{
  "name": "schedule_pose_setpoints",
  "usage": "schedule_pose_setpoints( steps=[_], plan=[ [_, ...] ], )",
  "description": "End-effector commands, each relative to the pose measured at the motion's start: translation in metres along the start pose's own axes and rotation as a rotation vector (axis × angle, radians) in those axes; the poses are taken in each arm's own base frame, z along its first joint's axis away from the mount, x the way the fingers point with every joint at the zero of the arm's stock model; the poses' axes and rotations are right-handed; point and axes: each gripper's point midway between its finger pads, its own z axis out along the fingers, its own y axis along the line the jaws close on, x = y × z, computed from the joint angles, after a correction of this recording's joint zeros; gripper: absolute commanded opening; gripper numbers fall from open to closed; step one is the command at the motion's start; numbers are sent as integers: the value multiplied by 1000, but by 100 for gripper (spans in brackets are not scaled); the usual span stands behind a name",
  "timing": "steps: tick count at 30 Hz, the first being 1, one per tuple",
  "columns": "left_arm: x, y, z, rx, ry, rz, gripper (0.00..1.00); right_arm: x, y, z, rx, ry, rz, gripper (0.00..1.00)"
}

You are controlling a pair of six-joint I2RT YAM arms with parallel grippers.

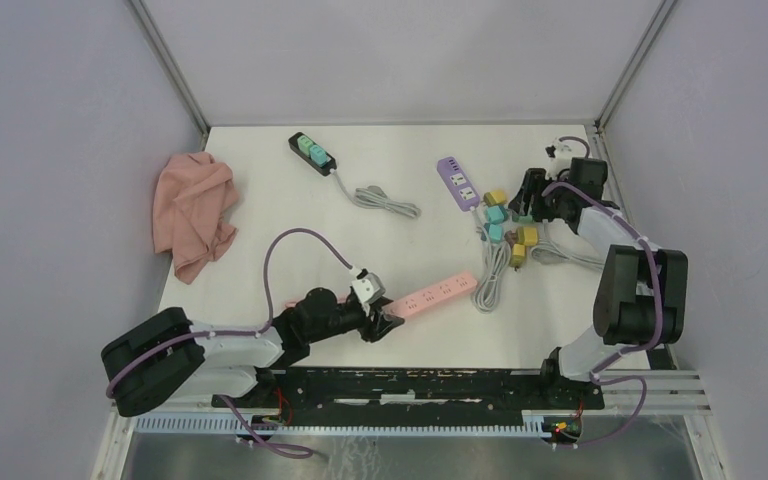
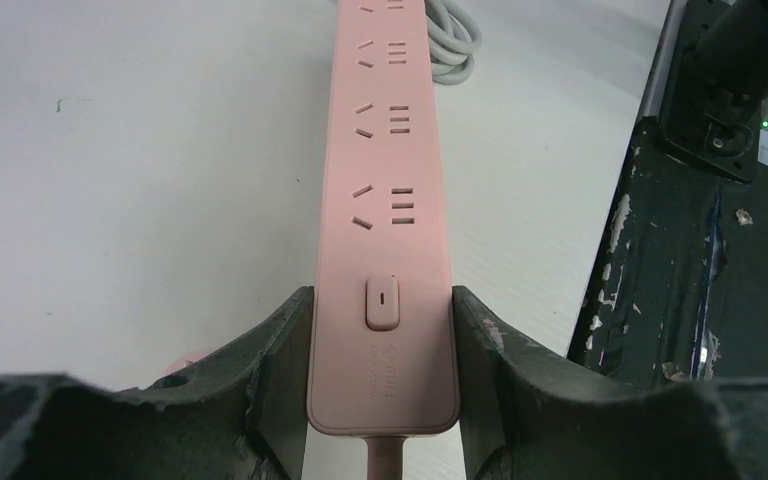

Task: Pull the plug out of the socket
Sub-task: Place the plug at the center of the board, then place the socket at the center of the board.

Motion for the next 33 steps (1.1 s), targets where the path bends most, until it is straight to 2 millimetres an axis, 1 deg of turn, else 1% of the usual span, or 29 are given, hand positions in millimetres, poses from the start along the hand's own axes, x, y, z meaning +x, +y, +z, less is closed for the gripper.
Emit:
schedule_pose_setpoints(
  steps=[1,3,4,6,9,12,15,17,19,20,22,24,26,30,32,33],
  plan=[
    [-47,4,3,-16,-120,45,3,-35,27,-38,-213,-100,-122,69],
    [-51,5,4,-17,-111,71,3,-26,42,-56,-386,-84,-195,68],
    [-51,6,5,-21,-105,86,3,-16,55,-68,-515,-69,-213,67],
    [-51,8,6,-25,-93,122,3,-6,62,-81,-634,-73,-269,65],
    [-52,14,11,-43,-77,168,3,0,64,-87,-676,-72,-307,61],
    [-55,21,17,-70,-44,175,3,9,68,-94,-718,-71,-377,62],
    [-61,20,24,-51,-31,199,3,18,76,-102,-785,-65,-424,63],
    [-63,21,28,-39,-12,221,3,22,81,-107,-836,-63,-440,65],
    [-62,22,30,-27,13,240,3,27,89,-115,-915,-104,-531,72],
    [-62,23,31,-26,22,244,3,33,99,-130,-971,-93,-513,77],
    [-61,23,31,-15,26,243,3,32,113,-147,-1053,-132,-542,84],
    [-61,19,32,13,19,237,3,31,120,-149,-1074,-140,-554,84],
    [-60,11,31,56,-1,233,3,39,132,-154,-1110,-127,-629,85],
    [-60,5,27,79,-37,215,3,45,158,-161,-1185,-78,-715,84],
    [-63,3,23,76,-63,197,3,48,165,-159,-1181,-20,-747,83],
    [-65,3,20,68,-74,179,3,50,165,-152,-1151,16,-772,82]
  ],
)
